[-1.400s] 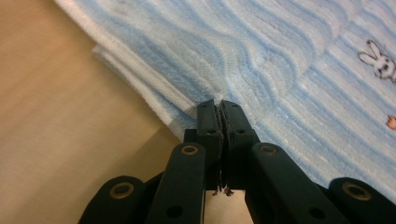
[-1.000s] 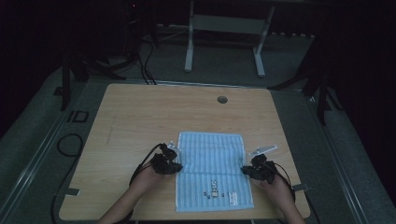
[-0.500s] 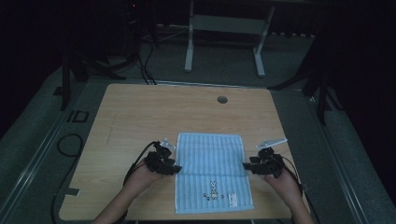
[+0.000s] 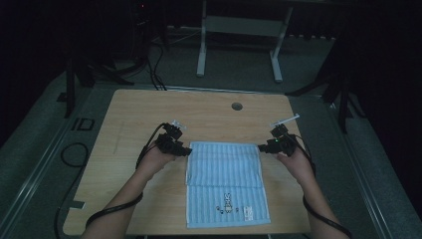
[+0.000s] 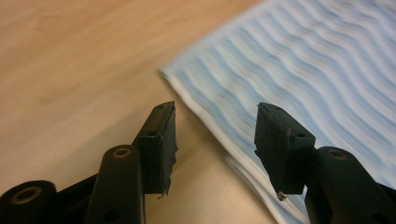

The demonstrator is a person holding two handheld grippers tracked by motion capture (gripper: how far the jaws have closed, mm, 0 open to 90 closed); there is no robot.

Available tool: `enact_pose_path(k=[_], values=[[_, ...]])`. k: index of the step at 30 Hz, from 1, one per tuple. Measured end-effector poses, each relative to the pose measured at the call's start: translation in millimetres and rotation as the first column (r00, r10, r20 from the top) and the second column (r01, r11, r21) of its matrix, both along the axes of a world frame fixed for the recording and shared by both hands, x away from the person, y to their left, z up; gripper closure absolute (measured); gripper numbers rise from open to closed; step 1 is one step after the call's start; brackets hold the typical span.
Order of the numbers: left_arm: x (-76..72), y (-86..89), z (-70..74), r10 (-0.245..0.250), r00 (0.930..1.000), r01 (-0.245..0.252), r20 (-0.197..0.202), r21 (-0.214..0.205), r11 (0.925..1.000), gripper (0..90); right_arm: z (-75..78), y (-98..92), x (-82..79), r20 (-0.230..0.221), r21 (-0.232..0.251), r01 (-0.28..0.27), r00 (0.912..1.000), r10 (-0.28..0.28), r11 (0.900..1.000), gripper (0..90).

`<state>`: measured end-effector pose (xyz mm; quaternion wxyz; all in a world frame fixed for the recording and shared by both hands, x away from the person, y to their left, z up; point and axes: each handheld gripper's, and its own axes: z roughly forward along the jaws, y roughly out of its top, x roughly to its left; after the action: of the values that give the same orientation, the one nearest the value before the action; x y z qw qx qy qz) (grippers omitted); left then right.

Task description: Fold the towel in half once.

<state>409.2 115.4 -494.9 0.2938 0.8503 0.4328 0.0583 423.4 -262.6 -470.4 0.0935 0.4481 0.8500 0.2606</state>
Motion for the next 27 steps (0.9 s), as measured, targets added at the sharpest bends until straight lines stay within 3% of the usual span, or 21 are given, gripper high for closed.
enact_pose_path(k=[1, 2, 3, 5, 8, 15, 19, 23, 27], values=[[0.0, 0.0, 0.0, 0.0, 1.0, 0.0, 0.0, 0.0, 1.0, 48.6, 0.0, 0.0, 0.0, 0.0, 0.0, 0.0, 1.0, 0.0, 1.0, 48.4], [11.0, -2.7, -3.4, 0.01, 1.0, -0.009, 0.001, -0.015, 0.9998, 48.6, -3.9, 4.0, 13.3, -0.017, 0.0, 0.015, 0.9997, -0.015, 0.9999, 48.2], [11.0, -2.7, -3.4, 0.01, 1.0, -0.009, 0.001, -0.015, 0.9998, 48.6, -5.5, 5.5, 17.5, -0.025, -0.003, 0.024, 0.9994, -0.024, 0.9997, 48.2], [22.9, -6.5, -7.7, 0.013, 0.9997, -0.014, -0.021, -0.029, 0.9995, 48.5, -7.8, 6.9, 23.3, -0.031, -0.006, 0.032, 0.999, -0.032, 0.9995, 48.6], [37.2, -14.5, -16.1, 0.031, 0.9988, -0.032, -0.038, -0.022, 0.9992, 48.5, -21.2, 14.0, 42.2, -0.092, -0.001, 0.055, 0.9942, -0.055, 0.9985, 48.9], [45.0, -21.0, -31.8, 0.042, 0.997, -0.041, -0.064, 0.018, 0.999, 42.1, -48.1, 23.3, 48.7, -0.157, -0.044, 0.039, 0.9866, -0.045, 0.9983, 48.9], [43.1, -24.4, -38.1, 0.028, 0.998, -0.026, -0.057, 0.046, 0.9986, 42.3, -53.4, 26.3, 45.9, -0.136, -0.085, 0.017, 0.9902, -0.029, 0.9963, 51.1], [37.2, -32.3, -39.0, 0.011, 0.9998, -0.01, -0.014, 0.08, 0.9967, 45.2, -53.3, 30.7, 42.9, -0.107, -0.143, 0.003, 0.9941, -0.019, 0.9898, 58.1], [30.2, -40.2, -39.1, -0.016, 0.9995, 0.012, 0.028, 0.143, 0.9896, 50.1, -53.0, 33.7, 40.5, -0.099, -0.145, 0.0, 0.995, -0.014, 0.9894, 70.1]])
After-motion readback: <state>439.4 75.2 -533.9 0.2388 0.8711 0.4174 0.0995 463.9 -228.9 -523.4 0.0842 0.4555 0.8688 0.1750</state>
